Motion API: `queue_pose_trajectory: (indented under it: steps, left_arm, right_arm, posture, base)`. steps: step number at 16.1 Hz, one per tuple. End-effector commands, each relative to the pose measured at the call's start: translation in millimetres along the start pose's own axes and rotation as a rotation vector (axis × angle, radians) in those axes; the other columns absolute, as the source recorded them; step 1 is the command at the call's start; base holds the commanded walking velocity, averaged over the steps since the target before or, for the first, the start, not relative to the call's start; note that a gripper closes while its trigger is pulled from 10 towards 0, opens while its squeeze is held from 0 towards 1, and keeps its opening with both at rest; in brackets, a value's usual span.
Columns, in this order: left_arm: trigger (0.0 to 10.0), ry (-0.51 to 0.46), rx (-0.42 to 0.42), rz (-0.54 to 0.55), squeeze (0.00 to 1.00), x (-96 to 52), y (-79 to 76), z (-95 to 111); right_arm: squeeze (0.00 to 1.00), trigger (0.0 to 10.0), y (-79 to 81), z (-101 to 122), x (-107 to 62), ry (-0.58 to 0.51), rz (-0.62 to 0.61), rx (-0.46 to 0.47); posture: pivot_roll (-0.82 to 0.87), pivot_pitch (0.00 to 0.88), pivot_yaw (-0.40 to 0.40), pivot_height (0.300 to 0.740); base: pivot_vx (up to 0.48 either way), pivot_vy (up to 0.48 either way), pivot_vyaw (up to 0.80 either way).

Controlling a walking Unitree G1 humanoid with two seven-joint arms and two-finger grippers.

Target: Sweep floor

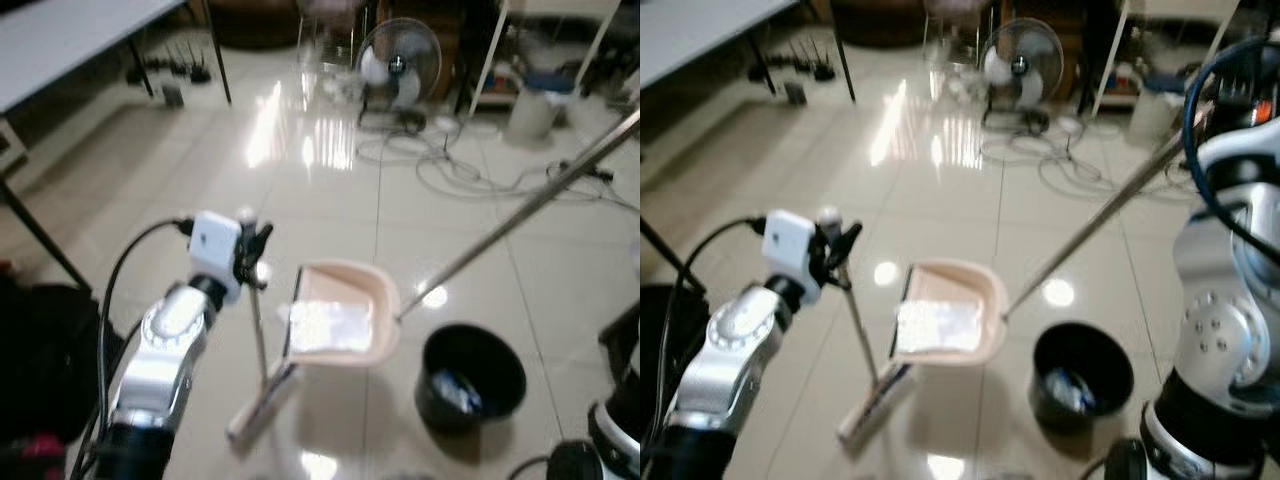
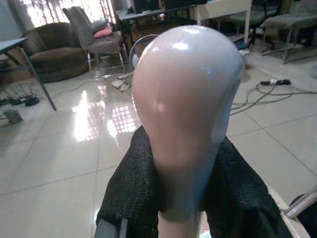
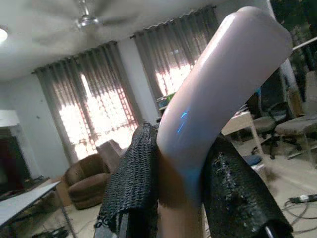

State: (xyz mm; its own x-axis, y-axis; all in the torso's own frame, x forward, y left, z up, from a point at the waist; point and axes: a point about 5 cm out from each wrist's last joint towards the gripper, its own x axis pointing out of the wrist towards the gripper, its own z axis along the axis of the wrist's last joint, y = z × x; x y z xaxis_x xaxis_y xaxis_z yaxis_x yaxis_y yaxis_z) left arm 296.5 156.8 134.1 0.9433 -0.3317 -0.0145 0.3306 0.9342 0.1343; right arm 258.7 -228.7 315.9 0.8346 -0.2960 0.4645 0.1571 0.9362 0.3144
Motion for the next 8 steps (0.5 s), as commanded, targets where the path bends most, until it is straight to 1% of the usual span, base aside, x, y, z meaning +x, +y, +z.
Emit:
queue_pose_trajectory:
  steps: [1,8]
  left_arm:
    - [10.0,-0.044,0.016,-0.013,0.0,5.0,-3.2,10.1]
    - [10.0,-0.043,0.01,-0.027,0.0,6.6,-5.8,9.8]
  right_arm:
    - [0.0,10.0,-4.6,7.8,1.0,-0.019,-0.005,-0.002]
    - [0.0,10.0,-12.9,10.3,-2.3,-0.017,-0.037,-0.007]
  posture:
    - [-0.15,0.046,0.066,0.74]
    - [-0.15,0.052,0.075,0.74]
  base:
    - [0.0,-0.424,0.0]
    - [0.0,-0.428,0.0]
